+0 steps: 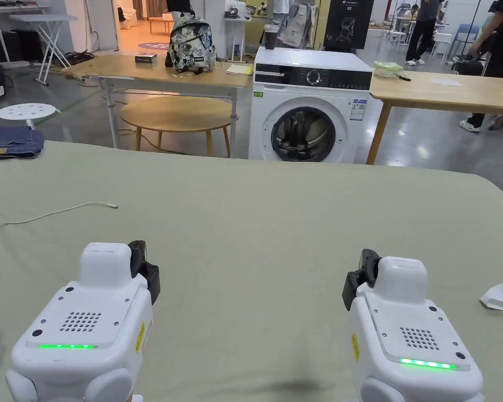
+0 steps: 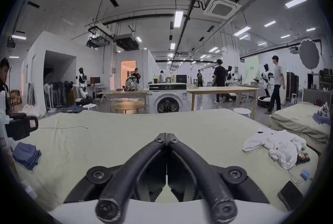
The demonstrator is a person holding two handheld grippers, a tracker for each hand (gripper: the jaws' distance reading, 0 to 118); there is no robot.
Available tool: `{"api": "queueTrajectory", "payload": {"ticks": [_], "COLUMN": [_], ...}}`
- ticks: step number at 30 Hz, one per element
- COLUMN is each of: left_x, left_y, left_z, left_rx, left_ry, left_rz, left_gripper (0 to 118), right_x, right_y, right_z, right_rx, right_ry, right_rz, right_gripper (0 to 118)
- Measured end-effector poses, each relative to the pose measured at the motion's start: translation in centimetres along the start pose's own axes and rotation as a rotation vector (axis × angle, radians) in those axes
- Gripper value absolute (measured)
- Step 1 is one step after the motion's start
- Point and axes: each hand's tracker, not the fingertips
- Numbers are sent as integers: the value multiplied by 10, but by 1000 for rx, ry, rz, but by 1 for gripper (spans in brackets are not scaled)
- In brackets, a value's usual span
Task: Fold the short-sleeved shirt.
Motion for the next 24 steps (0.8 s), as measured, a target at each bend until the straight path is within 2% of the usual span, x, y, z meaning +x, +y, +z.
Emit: {"api": "queueTrajectory", "payload": {"ticks": [20,21,22,23,24], "left_x": [1,1,1,0,0], "left_y": [3,2,1,1,1], "left_z": [2,2,2,2,2], "left_rx": [39,39,40,41,41], "left_ry": [21,25,30,30,30], "left_rz": [-51,-53,-53,-51,-47], "left_gripper": [0,5,13,25,47], "right_x": [-7,-7,-6,-7,-7], "right_y": [-8,-9,-9,-8,-8], "right_z": [2,2,1,2,2], "right_rx": [-7,-11,-15,-16,-17], "right_ry": [2,4,4,5,3], "right_rz": [21,22,26,28,31], "right_gripper": [0,0,8,21,45]}}
